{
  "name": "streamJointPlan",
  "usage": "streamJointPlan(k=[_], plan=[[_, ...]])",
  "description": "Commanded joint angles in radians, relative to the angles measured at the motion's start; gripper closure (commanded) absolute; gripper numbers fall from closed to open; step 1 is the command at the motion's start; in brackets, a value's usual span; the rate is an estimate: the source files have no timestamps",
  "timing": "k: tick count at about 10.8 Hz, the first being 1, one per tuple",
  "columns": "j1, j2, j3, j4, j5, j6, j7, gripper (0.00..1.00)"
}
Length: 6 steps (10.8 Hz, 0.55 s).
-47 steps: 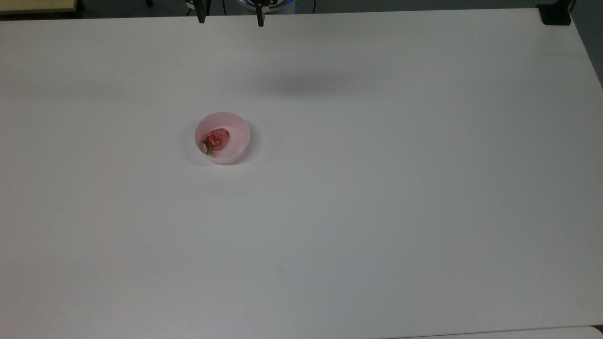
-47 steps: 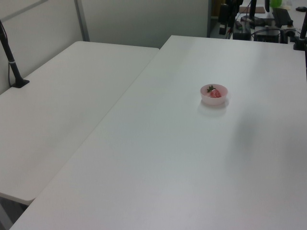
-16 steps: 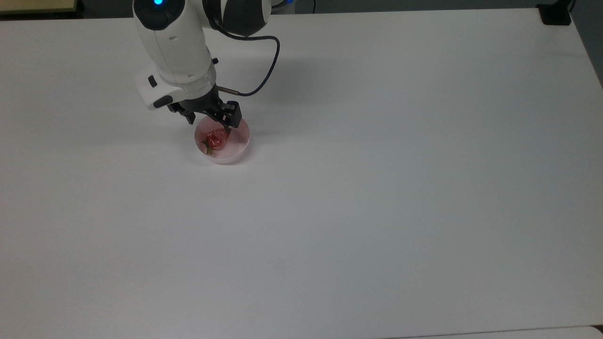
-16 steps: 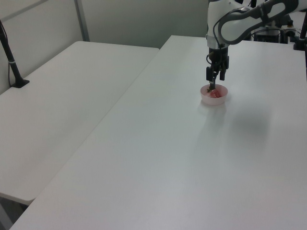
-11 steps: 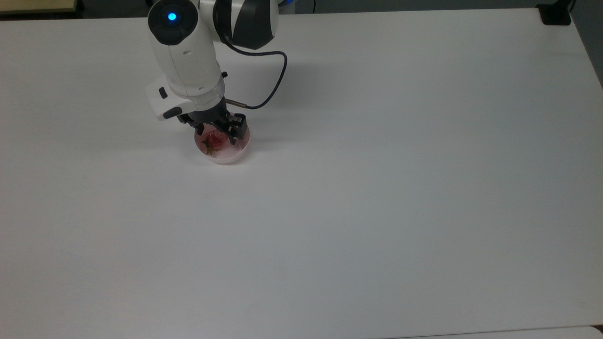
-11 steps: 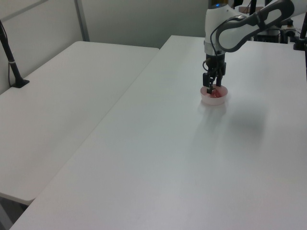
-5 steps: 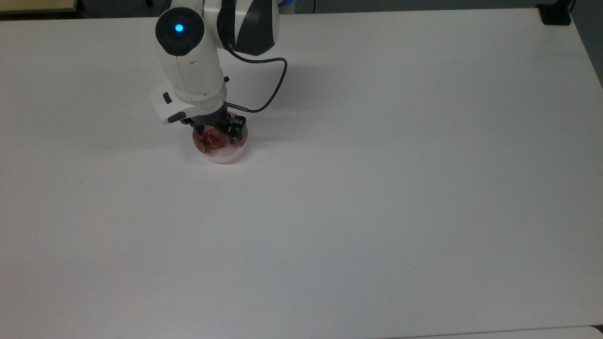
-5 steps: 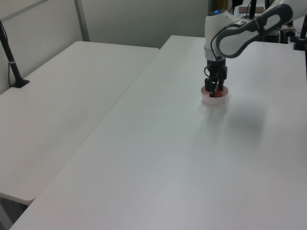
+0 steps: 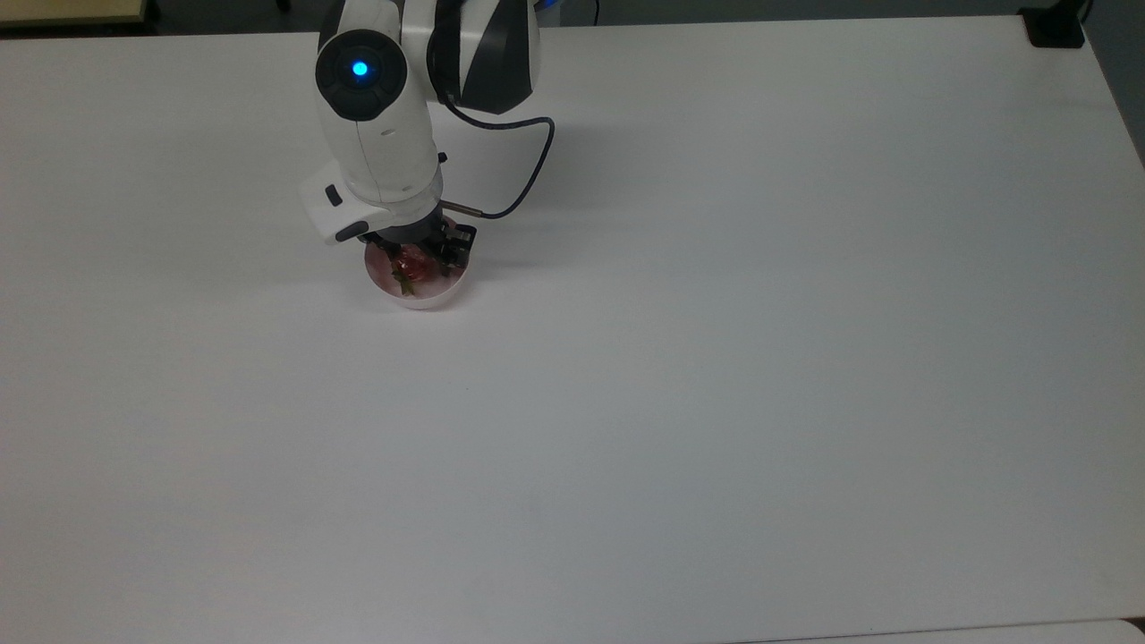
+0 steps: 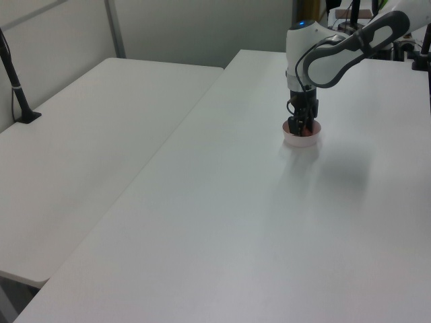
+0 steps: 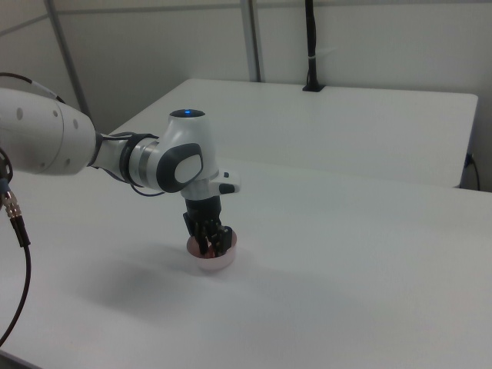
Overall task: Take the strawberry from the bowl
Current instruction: 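Close the gripper on the red strawberry inside the bowl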
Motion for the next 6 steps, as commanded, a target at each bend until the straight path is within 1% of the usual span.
streamJointPlan(k=[1, 3, 6], plan=[[0.007, -0.011, -0.004, -0.012, -0.016, 0.027, 0.022, 0.53], [0.007, -0.020, -0.004, -0.008, -0.016, 0.024, 0.021, 0.58], [0.009, -0.052, -0.001, -0.006, -0.015, 0.015, 0.014, 0.58]])
